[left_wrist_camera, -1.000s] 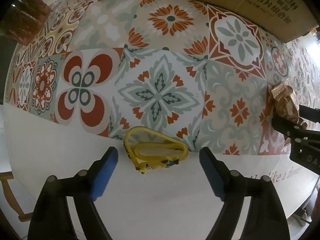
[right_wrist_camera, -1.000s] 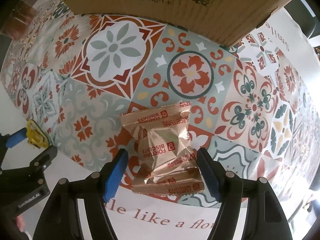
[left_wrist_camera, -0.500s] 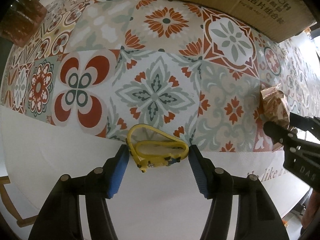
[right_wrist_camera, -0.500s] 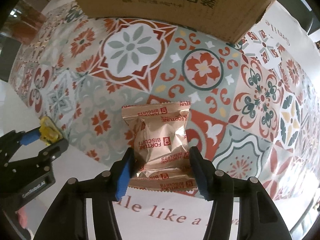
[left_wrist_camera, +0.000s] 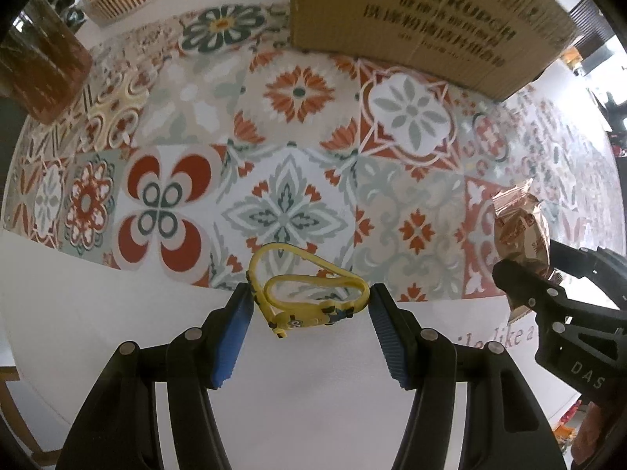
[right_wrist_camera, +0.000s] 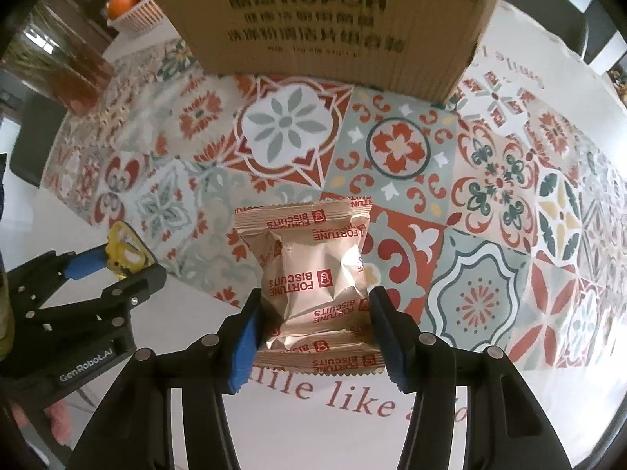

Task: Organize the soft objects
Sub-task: 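Lift and carry the biscuit packet and yellow clip over the cardboard box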

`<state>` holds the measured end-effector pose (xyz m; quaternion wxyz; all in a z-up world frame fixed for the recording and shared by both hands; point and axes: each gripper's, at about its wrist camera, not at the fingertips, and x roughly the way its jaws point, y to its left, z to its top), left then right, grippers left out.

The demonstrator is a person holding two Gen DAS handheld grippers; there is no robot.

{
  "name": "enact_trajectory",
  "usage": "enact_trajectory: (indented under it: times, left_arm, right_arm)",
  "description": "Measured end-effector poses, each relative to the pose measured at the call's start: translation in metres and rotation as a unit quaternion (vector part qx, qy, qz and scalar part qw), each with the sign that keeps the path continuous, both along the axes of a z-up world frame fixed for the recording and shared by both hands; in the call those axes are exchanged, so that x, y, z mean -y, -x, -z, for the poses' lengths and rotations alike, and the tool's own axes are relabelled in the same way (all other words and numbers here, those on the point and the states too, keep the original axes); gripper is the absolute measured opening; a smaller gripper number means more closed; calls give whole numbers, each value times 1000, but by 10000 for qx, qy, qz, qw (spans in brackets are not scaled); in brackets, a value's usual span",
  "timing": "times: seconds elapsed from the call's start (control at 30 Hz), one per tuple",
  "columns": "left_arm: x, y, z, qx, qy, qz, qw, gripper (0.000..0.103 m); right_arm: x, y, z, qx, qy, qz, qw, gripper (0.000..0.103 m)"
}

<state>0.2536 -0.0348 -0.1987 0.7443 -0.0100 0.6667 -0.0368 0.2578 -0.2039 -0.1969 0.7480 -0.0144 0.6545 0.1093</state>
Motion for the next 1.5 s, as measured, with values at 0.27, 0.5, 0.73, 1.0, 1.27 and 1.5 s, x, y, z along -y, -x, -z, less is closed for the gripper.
enact_trajectory:
  times: [0.27, 0.5, 0.73, 1.0, 1.27, 1.5]
  left_arm:
    - [-3, 7, -47, 549, 12, 99, 9984, 60]
    - [0, 12, -76, 900, 81, 150, 9958, 60]
    - [0, 16, -103, 1270, 81, 193, 9917, 60]
    - [2, 17, -132, 1640, 260, 244, 9858, 60]
    - [4, 13, -161, 2079, 251, 355, 9772, 60]
    - [7, 4, -187, 2428, 277, 426, 9688, 60]
  right_arm:
    - [10, 6, -43, 623, -35, 232, 9978, 55]
    - [8, 11, -69, 992, -129, 359, 9943, 55]
    - [6, 16, -97, 1406, -115, 435, 9890, 55]
    - [9, 16, -126, 1748, -306, 534, 9827, 55]
    - [10, 14, -148, 2056, -431, 624, 9757, 55]
    - [12, 9, -173, 2404, -502, 662, 9671, 55]
